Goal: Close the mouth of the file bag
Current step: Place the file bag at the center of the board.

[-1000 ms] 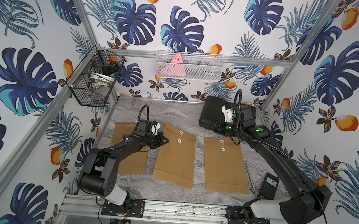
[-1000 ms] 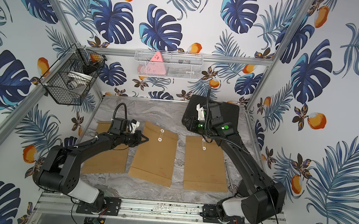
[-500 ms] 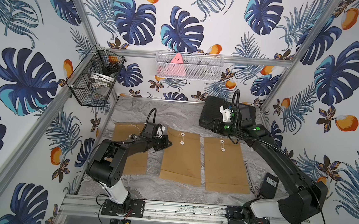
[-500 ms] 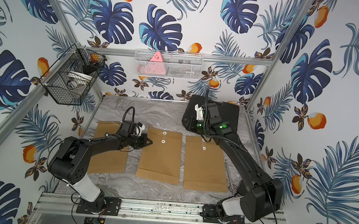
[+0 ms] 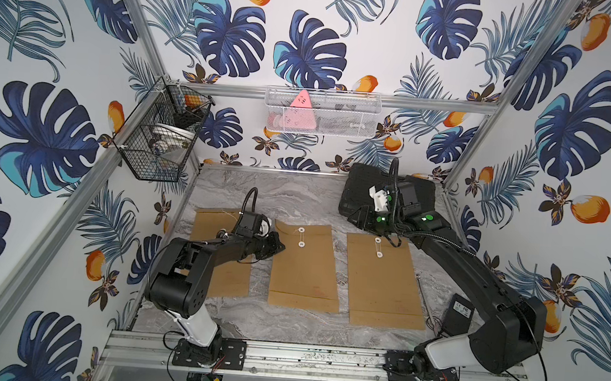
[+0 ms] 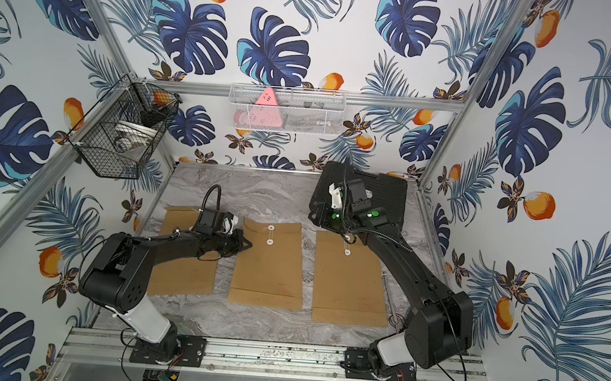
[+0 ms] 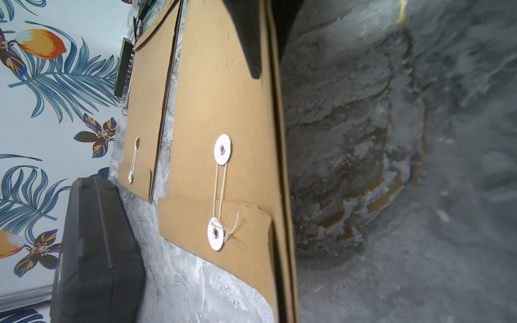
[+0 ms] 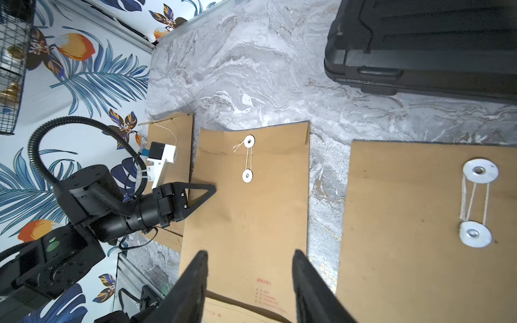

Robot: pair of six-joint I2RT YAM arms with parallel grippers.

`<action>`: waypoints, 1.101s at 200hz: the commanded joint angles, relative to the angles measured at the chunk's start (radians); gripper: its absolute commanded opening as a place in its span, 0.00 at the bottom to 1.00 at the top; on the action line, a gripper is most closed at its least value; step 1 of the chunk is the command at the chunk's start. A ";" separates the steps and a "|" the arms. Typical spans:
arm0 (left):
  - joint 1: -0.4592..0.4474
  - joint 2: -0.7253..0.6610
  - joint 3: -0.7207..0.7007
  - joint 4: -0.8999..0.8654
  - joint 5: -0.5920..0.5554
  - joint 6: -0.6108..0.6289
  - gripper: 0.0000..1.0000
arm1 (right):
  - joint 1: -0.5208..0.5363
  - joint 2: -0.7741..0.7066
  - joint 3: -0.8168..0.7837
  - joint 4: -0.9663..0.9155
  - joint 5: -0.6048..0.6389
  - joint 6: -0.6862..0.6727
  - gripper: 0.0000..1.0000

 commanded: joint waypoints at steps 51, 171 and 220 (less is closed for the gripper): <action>-0.001 -0.042 0.027 -0.112 -0.062 0.033 0.29 | 0.002 0.062 0.024 -0.011 0.041 0.037 0.66; -0.059 -0.014 0.055 -0.262 -0.123 0.109 0.57 | 0.008 0.084 -0.006 0.026 0.016 0.066 0.67; -0.132 0.066 0.115 -0.225 -0.124 0.099 0.57 | 0.008 0.079 -0.017 0.032 0.020 0.065 0.67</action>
